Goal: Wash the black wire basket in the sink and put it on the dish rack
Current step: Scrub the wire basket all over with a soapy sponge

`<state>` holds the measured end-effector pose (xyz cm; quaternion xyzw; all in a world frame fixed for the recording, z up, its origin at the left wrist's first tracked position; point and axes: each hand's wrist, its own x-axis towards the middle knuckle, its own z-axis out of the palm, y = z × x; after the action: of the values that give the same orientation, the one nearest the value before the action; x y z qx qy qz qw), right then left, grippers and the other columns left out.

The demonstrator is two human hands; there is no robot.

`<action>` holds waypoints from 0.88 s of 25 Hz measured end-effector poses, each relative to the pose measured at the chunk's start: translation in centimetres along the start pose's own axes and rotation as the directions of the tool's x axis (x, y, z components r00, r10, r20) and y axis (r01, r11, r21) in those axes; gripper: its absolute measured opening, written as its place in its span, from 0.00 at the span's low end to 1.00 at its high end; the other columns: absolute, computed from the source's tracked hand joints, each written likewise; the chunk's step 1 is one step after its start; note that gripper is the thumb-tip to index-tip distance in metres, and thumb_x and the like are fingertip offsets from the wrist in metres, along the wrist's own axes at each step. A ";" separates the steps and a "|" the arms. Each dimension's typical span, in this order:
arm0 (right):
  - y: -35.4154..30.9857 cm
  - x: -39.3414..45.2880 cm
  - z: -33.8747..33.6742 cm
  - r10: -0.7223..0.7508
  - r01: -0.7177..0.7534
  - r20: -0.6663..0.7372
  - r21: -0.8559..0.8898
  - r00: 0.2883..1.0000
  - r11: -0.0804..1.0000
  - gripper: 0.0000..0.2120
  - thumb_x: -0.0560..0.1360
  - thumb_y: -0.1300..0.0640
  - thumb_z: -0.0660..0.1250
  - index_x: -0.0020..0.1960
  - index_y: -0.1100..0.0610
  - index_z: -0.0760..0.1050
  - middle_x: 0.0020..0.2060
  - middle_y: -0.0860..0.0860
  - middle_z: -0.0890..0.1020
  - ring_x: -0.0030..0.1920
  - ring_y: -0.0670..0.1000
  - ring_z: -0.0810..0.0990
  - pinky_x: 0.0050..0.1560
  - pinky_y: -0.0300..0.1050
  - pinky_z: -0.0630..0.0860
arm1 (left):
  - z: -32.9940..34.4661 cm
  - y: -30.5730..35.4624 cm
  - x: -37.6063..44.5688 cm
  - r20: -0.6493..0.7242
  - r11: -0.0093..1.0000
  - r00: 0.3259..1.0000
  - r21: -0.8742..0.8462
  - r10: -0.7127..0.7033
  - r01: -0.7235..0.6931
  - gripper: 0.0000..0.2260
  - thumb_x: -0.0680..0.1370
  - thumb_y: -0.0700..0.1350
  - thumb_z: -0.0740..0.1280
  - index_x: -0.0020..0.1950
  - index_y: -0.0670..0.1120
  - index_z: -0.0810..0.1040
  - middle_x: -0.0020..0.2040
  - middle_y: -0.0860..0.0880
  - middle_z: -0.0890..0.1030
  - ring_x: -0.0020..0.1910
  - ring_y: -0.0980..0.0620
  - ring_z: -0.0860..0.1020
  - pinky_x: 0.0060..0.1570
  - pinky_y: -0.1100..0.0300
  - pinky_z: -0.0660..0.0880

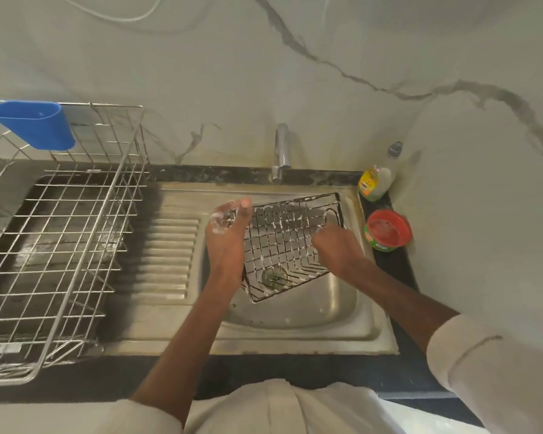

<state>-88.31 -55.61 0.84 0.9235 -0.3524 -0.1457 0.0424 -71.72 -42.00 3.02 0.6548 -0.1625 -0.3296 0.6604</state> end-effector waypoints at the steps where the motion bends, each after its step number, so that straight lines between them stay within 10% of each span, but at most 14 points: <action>1: 0.0 0.3 -0.5 0.007 -0.007 -0.051 -0.008 0.999 1.000 0.11 0.75 0.69 0.66 0.54 0.58 0.81 0.52 0.55 0.83 0.62 0.56 0.78 0.46 0.49 0.79 | -0.4 0.2 0.4 0.021 1.000 1.000 0.009 -0.013 0.013 0.29 0.70 0.72 0.72 0.64 0.58 0.78 0.64 0.50 0.83 0.65 0.50 0.81 0.72 0.43 0.73; 9: 1.0 1.1 -0.6 -0.131 0.119 -0.028 -0.257 0.991 0.959 0.15 0.75 0.68 0.68 0.60 0.62 0.80 0.58 0.59 0.81 0.61 0.59 0.78 0.51 0.53 0.81 | -1.5 0.6 1.9 0.090 0.999 0.996 0.038 0.018 -0.021 0.32 0.70 0.72 0.72 0.66 0.55 0.78 0.61 0.57 0.81 0.63 0.55 0.79 0.62 0.54 0.70; 17: 0.3 1.9 3.3 -0.176 0.173 0.171 0.032 0.969 0.984 0.19 0.73 0.71 0.66 0.61 0.60 0.83 0.55 0.58 0.85 0.58 0.59 0.83 0.59 0.53 0.79 | -0.2 0.8 2.3 0.080 0.992 0.993 0.079 0.091 -0.097 0.36 0.66 0.77 0.74 0.64 0.55 0.81 0.65 0.57 0.82 0.68 0.51 0.79 0.69 0.51 0.72; 22: 2.2 0.0 0.9 -0.196 0.219 0.240 -0.074 0.951 0.973 0.10 0.76 0.69 0.66 0.56 0.63 0.80 0.53 0.60 0.82 0.56 0.60 0.82 0.48 0.48 0.75 | 0.6 0.1 2.1 0.097 0.973 0.985 0.168 0.141 -0.156 0.37 0.68 0.76 0.72 0.67 0.52 0.80 0.65 0.54 0.82 0.68 0.54 0.77 0.69 0.56 0.70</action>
<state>-90.01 -57.25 0.42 0.9289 -0.2480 -0.2731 0.0317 -70.54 -43.80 2.72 0.6816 -0.2672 -0.2912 0.6158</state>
